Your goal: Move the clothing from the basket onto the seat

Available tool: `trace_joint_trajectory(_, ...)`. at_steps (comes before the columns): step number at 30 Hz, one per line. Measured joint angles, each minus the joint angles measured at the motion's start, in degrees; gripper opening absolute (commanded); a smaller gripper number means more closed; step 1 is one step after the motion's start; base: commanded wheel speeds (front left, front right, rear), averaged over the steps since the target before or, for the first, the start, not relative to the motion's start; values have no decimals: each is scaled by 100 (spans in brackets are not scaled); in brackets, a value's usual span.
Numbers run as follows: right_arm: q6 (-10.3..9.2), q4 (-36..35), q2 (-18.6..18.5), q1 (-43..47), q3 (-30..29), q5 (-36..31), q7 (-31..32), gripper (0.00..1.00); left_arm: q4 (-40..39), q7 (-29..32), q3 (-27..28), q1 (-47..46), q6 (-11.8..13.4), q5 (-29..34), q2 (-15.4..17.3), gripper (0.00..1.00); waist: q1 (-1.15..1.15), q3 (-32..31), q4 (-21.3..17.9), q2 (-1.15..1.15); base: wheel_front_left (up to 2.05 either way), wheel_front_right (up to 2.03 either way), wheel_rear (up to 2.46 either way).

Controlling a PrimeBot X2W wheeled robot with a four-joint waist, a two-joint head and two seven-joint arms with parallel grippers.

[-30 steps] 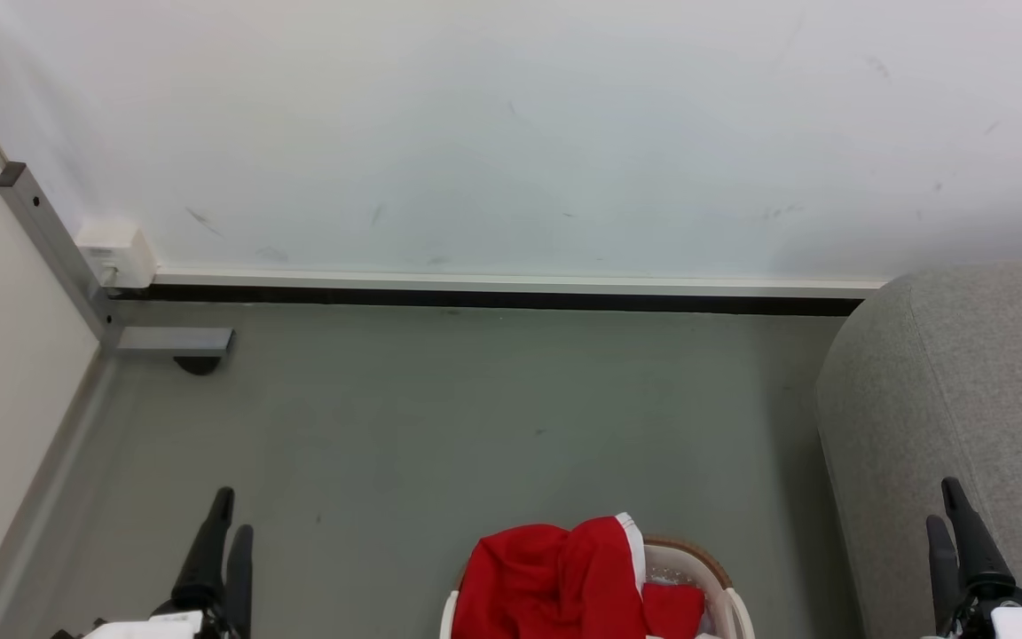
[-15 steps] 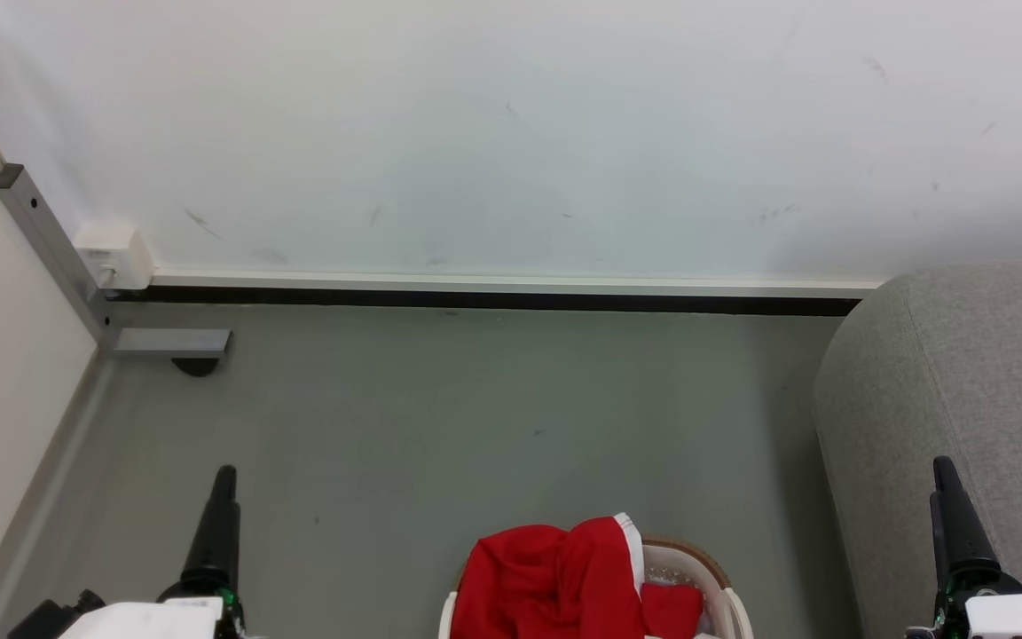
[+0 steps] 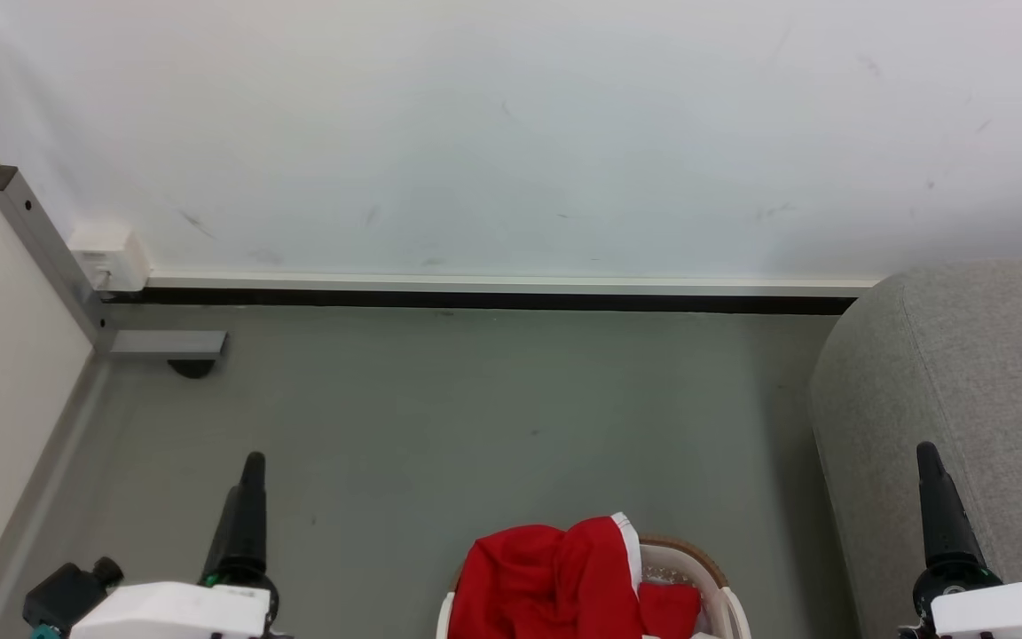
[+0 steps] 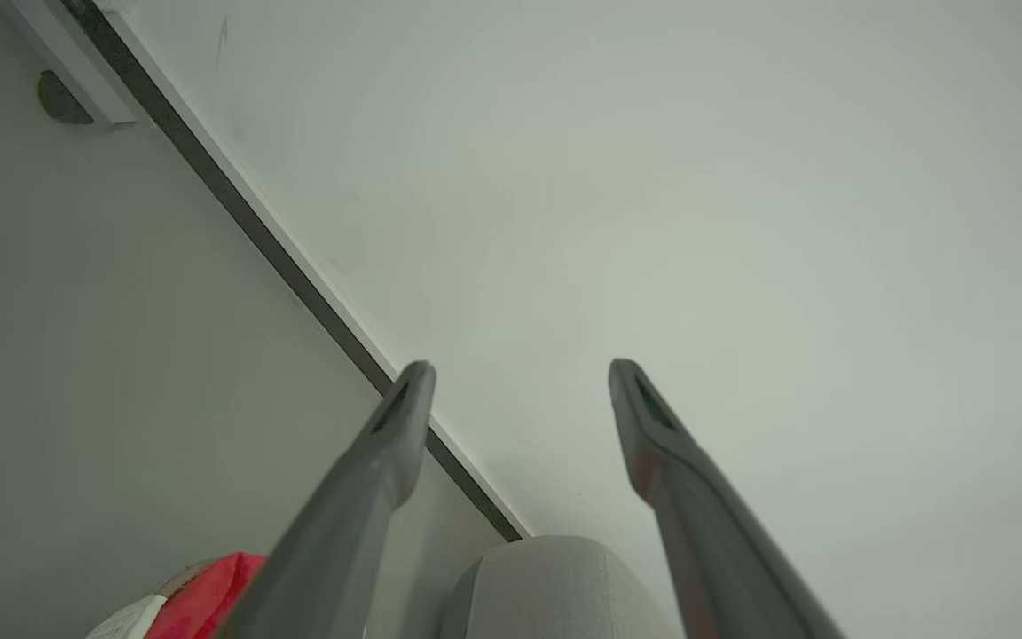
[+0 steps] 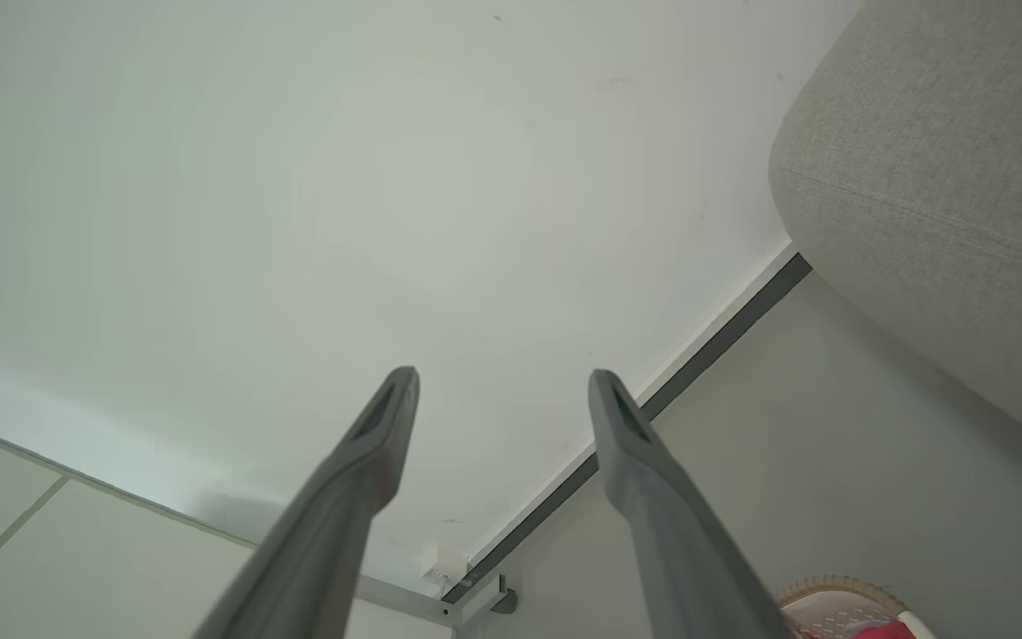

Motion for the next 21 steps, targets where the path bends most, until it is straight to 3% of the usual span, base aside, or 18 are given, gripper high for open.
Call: trace_joint_trajectory(21, 1, -18, -94, -32, 229, -2291, -375, 100, -96, -400, -324, 7, 422, 2533, 40, 100, 0, -31, -12, 0, 0, 0, 0)
